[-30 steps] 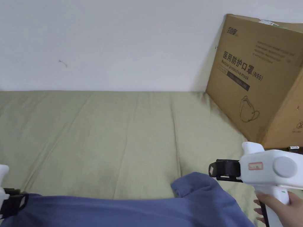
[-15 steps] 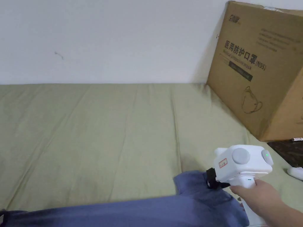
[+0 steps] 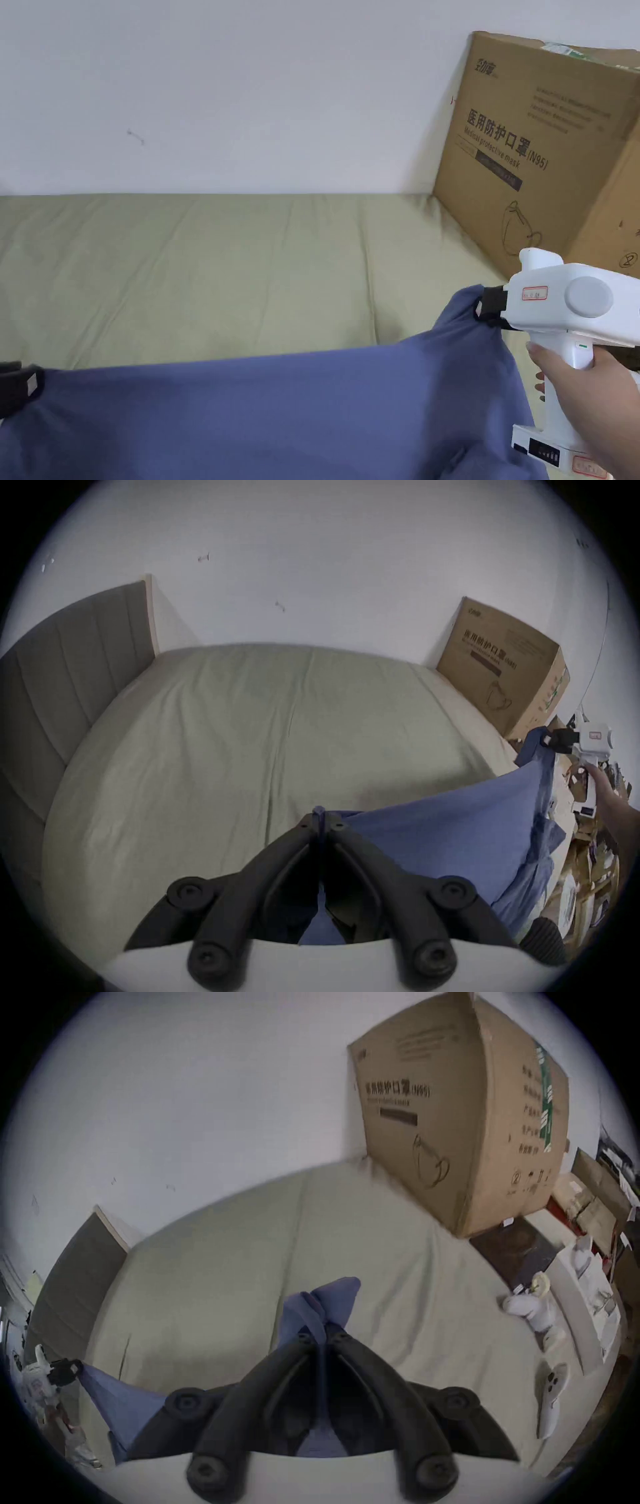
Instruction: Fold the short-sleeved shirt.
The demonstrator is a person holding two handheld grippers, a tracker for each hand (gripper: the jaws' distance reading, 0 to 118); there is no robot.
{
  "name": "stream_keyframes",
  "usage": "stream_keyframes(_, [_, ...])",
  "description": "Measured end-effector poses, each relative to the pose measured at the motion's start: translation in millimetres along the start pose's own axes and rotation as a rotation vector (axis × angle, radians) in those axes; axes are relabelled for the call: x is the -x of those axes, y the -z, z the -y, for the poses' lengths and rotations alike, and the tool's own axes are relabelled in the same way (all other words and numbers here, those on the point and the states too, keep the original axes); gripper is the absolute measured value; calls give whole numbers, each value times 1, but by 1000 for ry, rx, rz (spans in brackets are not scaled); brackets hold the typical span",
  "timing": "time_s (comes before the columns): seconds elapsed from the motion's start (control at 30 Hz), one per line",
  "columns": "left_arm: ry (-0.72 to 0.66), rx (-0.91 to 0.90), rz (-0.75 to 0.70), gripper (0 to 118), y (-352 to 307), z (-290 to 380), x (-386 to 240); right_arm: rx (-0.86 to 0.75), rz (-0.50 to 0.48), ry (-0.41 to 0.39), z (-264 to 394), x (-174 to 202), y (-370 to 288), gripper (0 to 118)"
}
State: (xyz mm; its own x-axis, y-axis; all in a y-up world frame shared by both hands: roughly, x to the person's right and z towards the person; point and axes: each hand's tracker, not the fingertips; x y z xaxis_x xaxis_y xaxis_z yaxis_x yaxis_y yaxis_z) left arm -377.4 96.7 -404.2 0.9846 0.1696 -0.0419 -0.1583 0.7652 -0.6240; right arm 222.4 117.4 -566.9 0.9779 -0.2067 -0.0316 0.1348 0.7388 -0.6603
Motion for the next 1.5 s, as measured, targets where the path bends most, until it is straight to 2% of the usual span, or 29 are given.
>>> stream_keyframes(0.13, [9,-31,15,1,-12,-8,-5,-29,-21,-6,3,6,-33,2])
stream_keyframes(0.27, [33,-9,35,1,-26,10,-7,-48,-13,-13,34,0,-63,2])
stream_keyframes(0.37, [32,35,60,1,-39,40,-1,-15,-17,18,83,-18,-88,2])
stream_keyframes(0.53, [76,115,103,1,-58,102,4,147,4,42,179,-58,-115,2])
stream_keyframes(0.67, [127,177,149,1,-70,147,2,214,21,126,229,-81,-127,2])
stream_keyframes(0.77, [151,197,141,4,-76,164,4,183,-18,190,241,-92,-127,4])
stream_keyframes(0.8, [157,200,137,17,-77,166,5,174,-19,182,241,-92,-128,8])
stream_keyframes(0.83, [159,199,129,39,-80,167,4,164,-10,169,241,-89,-131,17])
stream_keyframes(0.87, [165,186,98,69,-83,166,4,139,35,132,237,-82,-137,42])
stream_keyframes(0.9, [161,179,85,105,-87,163,4,127,56,117,234,-80,-141,68])
stream_keyframes(0.93, [150,166,80,118,-92,160,3,117,63,110,230,-77,-146,93])
stream_keyframes(0.97, [133,132,86,118,-100,156,1,96,58,110,225,-73,-153,112])
stream_keyframes(1.0, [114,84,102,118,-109,152,-2,53,65,95,221,-69,-160,115])
stream_keyframes(1.13, [24,-63,71,118,-141,127,-26,-131,-35,28,193,-30,-205,115])
stream_keyframes(1.2, [-6,-173,99,118,-157,115,-44,-204,-92,-16,180,-3,-220,115])
stream_keyframes(1.3, [57,-320,-12,118,-173,103,-87,-278,-126,-69,166,39,-232,115])
stream_keyframes(1.37, [63,-383,-34,116,-174,101,-104,-376,-131,-93,166,60,-236,115])
stream_keyframes(1.4, [44,-430,-26,111,-176,101,-113,-387,-124,-123,165,70,-233,114])
stream_keyframes(1.43, [22,-452,-11,101,-178,101,-120,-390,-111,-143,164,78,-231,113])
stream_keyframes(1.47, [12,-468,6,74,-178,100,-128,-389,-112,-162,164,86,-230,106])
stream_keyframes(1.5, [22,-456,-2,40,-176,99,-134,-390,-121,-167,163,91,-229,85])
